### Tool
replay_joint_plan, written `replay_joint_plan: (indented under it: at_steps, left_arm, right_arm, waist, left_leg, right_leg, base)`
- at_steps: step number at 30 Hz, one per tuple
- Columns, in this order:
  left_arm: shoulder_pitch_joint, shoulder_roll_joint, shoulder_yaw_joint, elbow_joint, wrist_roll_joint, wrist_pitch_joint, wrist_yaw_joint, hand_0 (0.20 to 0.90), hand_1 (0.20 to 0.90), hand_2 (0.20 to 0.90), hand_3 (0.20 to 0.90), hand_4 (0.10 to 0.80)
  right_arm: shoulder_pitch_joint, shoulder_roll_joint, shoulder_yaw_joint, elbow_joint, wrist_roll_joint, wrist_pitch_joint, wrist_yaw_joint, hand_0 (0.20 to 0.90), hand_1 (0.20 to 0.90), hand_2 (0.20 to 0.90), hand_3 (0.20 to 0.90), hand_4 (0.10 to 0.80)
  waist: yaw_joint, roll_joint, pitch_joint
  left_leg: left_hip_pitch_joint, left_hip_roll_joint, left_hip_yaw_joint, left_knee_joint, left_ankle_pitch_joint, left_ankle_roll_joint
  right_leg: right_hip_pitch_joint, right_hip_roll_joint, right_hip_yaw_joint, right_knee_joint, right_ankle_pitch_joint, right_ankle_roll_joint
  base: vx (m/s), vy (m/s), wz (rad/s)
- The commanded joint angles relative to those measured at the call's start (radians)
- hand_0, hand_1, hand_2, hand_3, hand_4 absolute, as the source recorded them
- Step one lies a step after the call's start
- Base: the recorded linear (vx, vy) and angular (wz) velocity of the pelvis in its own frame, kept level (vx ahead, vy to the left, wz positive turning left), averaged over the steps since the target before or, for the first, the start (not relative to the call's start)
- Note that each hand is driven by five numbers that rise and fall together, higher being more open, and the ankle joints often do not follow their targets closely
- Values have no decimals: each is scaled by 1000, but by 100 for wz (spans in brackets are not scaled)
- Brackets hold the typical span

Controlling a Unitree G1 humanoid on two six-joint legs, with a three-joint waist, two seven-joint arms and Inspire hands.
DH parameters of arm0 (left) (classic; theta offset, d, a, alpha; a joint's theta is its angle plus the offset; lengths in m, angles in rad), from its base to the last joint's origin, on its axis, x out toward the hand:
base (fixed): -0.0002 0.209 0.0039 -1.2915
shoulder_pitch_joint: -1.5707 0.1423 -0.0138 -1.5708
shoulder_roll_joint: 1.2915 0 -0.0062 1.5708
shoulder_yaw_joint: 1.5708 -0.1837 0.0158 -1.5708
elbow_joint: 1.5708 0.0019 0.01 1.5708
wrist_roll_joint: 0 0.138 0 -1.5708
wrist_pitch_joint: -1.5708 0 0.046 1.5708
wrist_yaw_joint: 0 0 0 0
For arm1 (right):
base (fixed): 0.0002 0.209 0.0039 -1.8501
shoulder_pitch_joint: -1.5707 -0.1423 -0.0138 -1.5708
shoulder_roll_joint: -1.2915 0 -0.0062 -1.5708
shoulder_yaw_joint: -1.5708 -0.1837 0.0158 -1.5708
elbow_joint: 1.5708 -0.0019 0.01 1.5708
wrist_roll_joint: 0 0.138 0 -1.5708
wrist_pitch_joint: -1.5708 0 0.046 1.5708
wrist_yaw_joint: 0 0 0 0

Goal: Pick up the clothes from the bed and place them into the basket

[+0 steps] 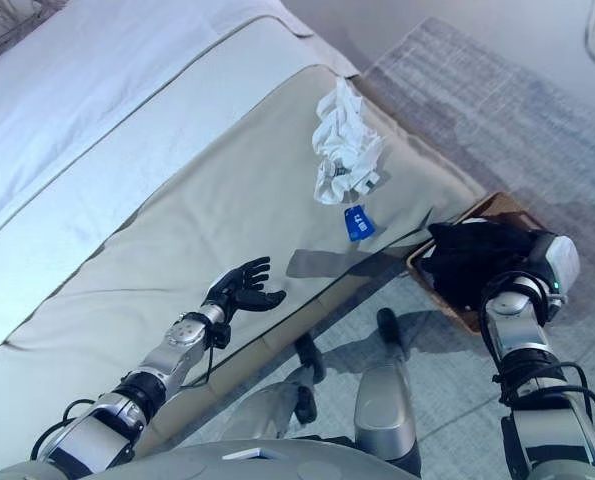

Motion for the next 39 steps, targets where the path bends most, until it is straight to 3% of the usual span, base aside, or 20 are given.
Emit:
replay_joint_plan:
  at_steps: [1,6,7,12,19,23,29,39]
  left_arm:
    - [-82,12,6,41,-52,-102,-1,900,900,900,900,800]
    - [-86,7,-9,67,-72,-118,-4,900,900,900,900,800]
    - [-87,8,-13,71,-74,-123,-6,900,900,900,900,800]
    - [-99,26,-29,68,-92,-147,-23,900,900,900,900,800]
    - [-90,29,-31,45,-109,-160,-17,900,900,900,900,800]
    - [-73,22,-17,55,-122,-148,7,900,900,900,900,800]
    - [-62,22,49,95,-154,-136,24,900,900,900,900,800]
    - [0,15,184,180,-213,-126,34,900,900,900,900,800]
  right_arm:
    - [-165,-149,37,32,0,-46,-58,300,300,300,200,100]
    - [-241,-208,60,167,11,-3,4,300,300,300,200,100]
    - [-258,-220,65,210,16,10,23,900,900,900,900,800]
    - [-331,-258,97,345,29,-1,58,900,900,900,900,800]
    - [-354,-289,96,290,41,-18,2,900,900,900,900,800]
    - [-317,-289,51,178,45,-96,-43,900,900,900,900,800]
    - [-204,-248,-8,-146,-7,-124,-72,900,900,900,900,800]
    - [-75,-201,-88,-403,-180,-153,-114,900,900,900,900,800]
  waist:
    - [10,-22,7]
    - [9,18,20]
    - [10,25,24]
    - [18,57,52]
    - [7,77,69]
    - [-9,67,65]
    - [-40,38,59]
    - [-48,-16,24]
  left_leg:
    - [-36,-65,-38,121,-119,24]
    - [-69,-67,-44,137,-108,12]
    - [-77,-66,-45,140,-106,10]
    - [-114,-65,-55,156,-95,-1]
    - [-135,-61,-59,155,-86,-12]
    - [-127,-54,-48,149,-90,-17]
    - [-121,-44,-29,142,-92,-19]
    - [-79,-42,-20,124,-109,-10]
  right_leg:
    - [-70,2,-86,184,-90,-55]
    - [-113,0,-84,213,-105,-65]
    - [-121,-1,-84,219,-109,-67]
    - [-164,-5,-93,254,-128,-80]
    - [-197,7,-89,267,-140,-90]
    - [-191,13,-82,254,-136,-90]
    - [-195,30,-58,239,-123,-89]
    - [-149,41,-39,197,-106,-77]
  base:
    - [-36,-13,-2]
    - [-4,-6,-1]
    - [-32,-32,-5]
    - [-46,-65,1]
    - [-9,-8,1]
    - [34,45,-6]
    - [32,45,-7]
    - [48,48,-3]
